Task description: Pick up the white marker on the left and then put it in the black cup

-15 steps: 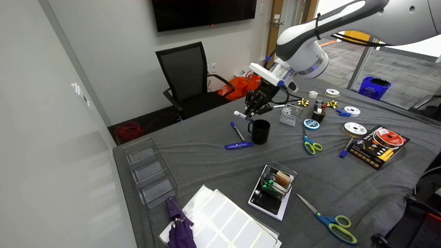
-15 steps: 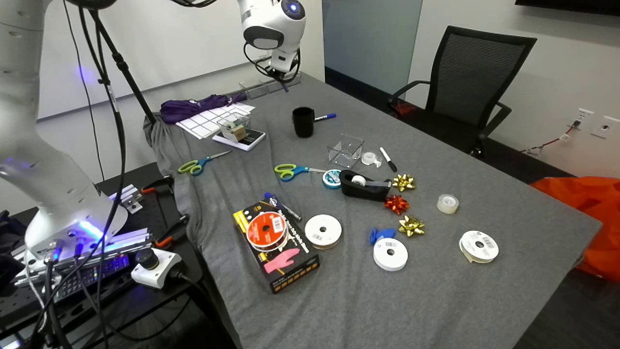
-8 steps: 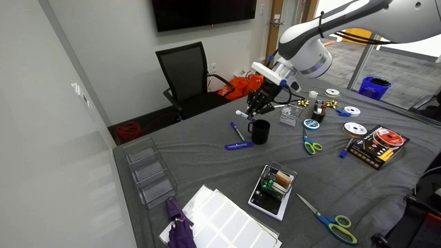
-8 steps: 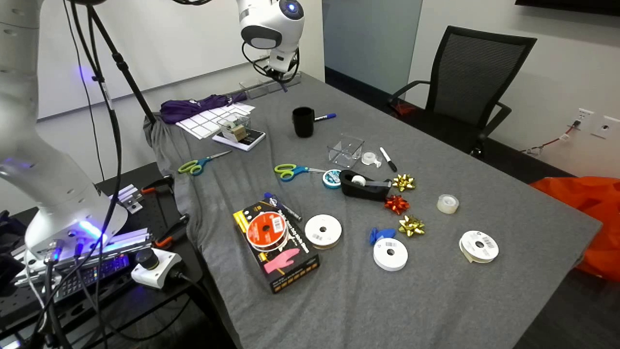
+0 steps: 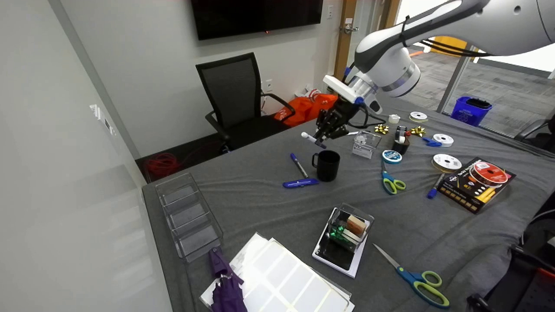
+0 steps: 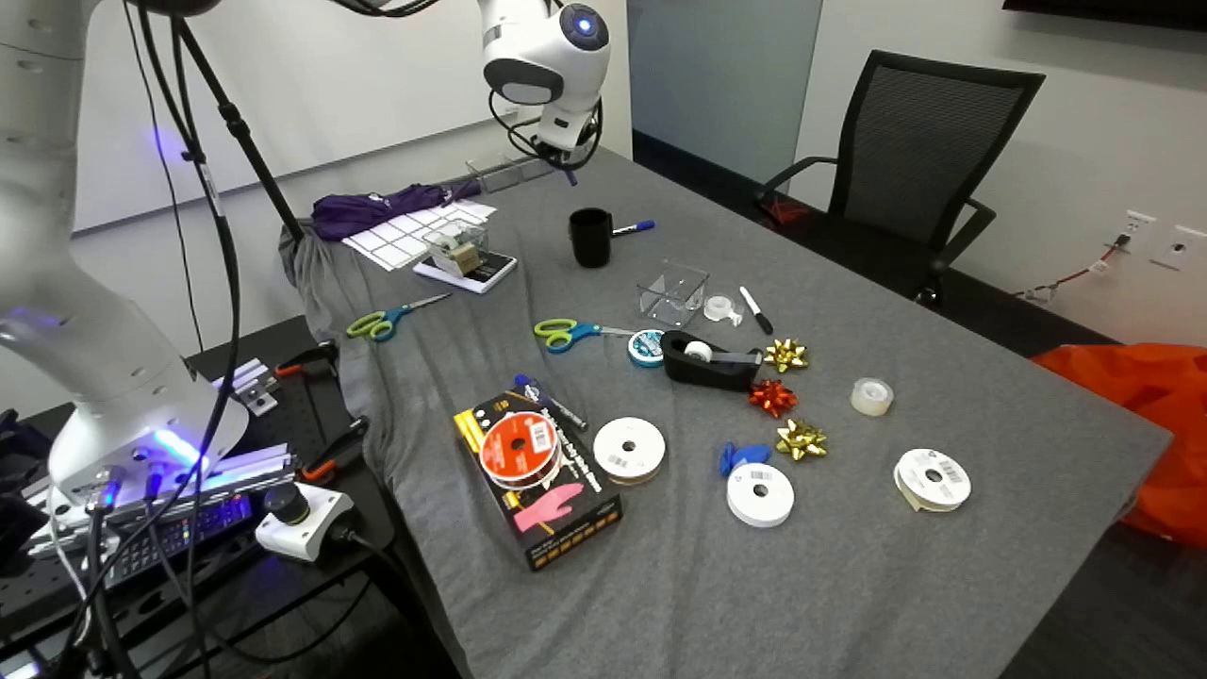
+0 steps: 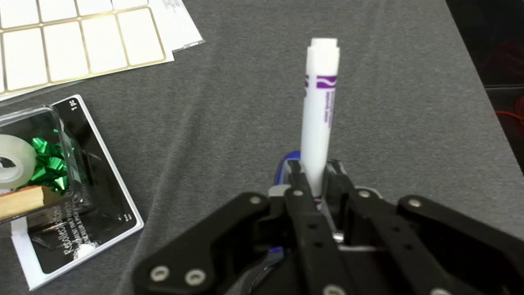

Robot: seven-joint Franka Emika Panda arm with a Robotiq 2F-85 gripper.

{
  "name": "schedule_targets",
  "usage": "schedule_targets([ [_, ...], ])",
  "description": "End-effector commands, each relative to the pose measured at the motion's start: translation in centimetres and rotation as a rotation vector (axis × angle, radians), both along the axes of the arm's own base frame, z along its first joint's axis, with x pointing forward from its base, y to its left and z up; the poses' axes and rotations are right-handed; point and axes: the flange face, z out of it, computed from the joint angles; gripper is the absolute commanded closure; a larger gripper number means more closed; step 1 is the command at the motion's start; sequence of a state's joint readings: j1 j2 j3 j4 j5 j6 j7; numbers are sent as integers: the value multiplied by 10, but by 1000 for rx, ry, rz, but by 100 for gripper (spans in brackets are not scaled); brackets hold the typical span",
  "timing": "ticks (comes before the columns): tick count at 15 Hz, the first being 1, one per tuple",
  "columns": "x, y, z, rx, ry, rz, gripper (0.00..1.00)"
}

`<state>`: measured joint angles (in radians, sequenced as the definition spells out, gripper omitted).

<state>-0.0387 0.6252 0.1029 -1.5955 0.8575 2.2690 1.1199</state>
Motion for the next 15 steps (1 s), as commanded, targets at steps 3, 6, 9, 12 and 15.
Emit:
schedule_targets([
  [3, 4, -37, -28, -24, -1, 4, 96],
  [6, 5, -46, -46, -30, 4, 5, 96],
  [9, 8, -47, -63, -10, 16, 20, 96],
  [12, 13, -46, -76, 9, 17, 27, 96],
  [15, 16, -46, -81, 51, 11, 35, 96],
])
